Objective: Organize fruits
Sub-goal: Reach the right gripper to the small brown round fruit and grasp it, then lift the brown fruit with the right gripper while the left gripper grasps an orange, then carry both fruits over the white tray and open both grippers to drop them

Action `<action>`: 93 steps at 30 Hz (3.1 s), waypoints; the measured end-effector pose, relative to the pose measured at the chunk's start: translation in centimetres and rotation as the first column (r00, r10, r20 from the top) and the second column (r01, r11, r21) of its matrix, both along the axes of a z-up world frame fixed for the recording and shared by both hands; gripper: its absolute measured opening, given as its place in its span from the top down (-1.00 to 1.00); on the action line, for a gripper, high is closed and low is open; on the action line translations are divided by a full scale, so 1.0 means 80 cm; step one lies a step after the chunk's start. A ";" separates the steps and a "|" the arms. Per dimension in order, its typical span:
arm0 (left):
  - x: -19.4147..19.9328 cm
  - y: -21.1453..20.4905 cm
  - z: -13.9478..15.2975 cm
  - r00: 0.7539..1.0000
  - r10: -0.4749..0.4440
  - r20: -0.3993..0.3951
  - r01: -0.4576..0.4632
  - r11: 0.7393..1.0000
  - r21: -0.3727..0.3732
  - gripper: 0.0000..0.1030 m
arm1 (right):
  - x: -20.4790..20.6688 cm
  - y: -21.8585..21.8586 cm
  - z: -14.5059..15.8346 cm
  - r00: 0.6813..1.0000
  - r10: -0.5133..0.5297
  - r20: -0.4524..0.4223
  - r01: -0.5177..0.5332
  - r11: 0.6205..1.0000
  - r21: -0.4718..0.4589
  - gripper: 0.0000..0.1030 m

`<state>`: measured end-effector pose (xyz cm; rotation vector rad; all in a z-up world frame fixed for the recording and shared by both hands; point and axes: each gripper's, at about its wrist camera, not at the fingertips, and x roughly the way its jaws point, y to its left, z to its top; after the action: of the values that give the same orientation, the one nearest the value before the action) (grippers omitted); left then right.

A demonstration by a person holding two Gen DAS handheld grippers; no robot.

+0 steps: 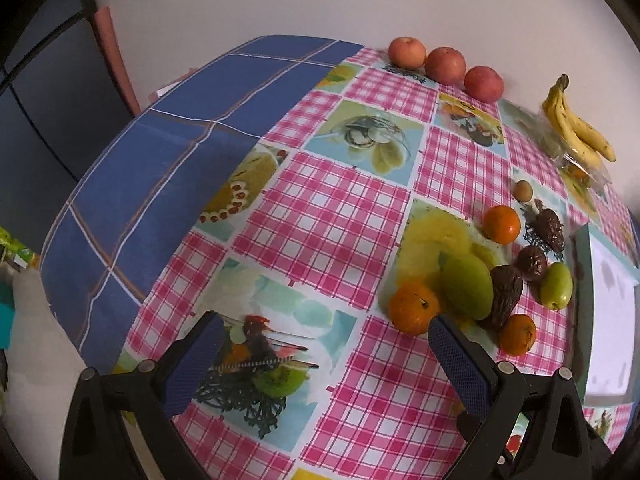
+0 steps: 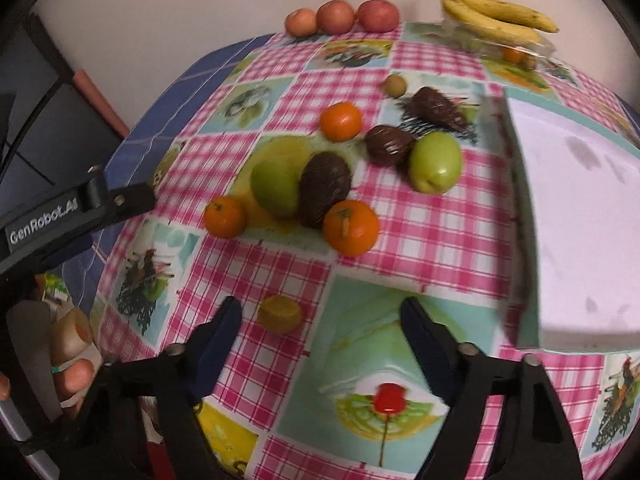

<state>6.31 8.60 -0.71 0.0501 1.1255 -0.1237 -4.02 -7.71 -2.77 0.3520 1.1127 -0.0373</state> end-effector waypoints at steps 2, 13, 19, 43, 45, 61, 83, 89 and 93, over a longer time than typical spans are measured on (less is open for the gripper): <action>0.002 0.000 -0.002 1.000 -0.007 -0.010 0.006 1.000 -0.017 -1.00 | 0.004 0.006 -0.005 1.000 0.021 -0.008 -0.021 1.000 0.006 -0.39; 0.009 0.008 -0.018 0.996 0.016 -0.085 -0.021 0.998 -0.055 -1.00 | 0.018 0.022 -0.023 0.998 0.053 -0.036 -0.051 0.998 0.038 0.25; 0.012 0.003 -0.020 0.995 0.000 -0.098 -0.011 0.993 -0.115 -0.98 | 0.019 0.024 -0.022 0.998 0.057 -0.032 -0.055 0.997 0.052 0.45; 0.024 -0.067 -0.034 0.984 -0.150 -0.094 0.143 0.987 -0.074 0.22 | 0.001 -0.078 0.014 0.996 -0.067 -0.057 0.062 0.995 -0.078 0.45; 0.025 -0.070 -0.035 0.984 -0.148 -0.095 0.142 0.988 -0.064 0.25 | 0.003 -0.086 0.017 0.996 -0.080 -0.051 0.076 0.995 -0.072 0.45; 0.025 -0.061 -0.017 0.993 -0.087 -0.081 0.080 0.993 -0.090 0.31 | -0.003 -0.128 0.047 0.987 -0.159 -0.020 0.158 0.987 -0.043 0.45; -0.020 -0.204 0.049 0.948 -0.317 -0.005 0.316 0.947 -0.053 0.31 | -0.083 -0.359 0.031 0.830 -0.556 -0.050 0.547 0.828 -0.127 0.45; -0.045 -0.289 0.061 0.891 -0.453 0.011 0.453 0.890 -0.045 0.31 | -0.122 -0.413 0.016 0.776 -0.625 -0.087 0.611 0.779 -0.140 0.45; -0.067 -0.346 0.056 0.844 -0.536 0.004 0.536 0.844 -0.031 0.31 | -0.142 -0.433 0.013 0.754 -0.651 -0.090 0.640 0.759 -0.119 0.45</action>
<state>0.96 -19.10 3.78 0.3404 1.0894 -0.6452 -15.36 -42.37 -1.73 0.6606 1.0629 -0.7344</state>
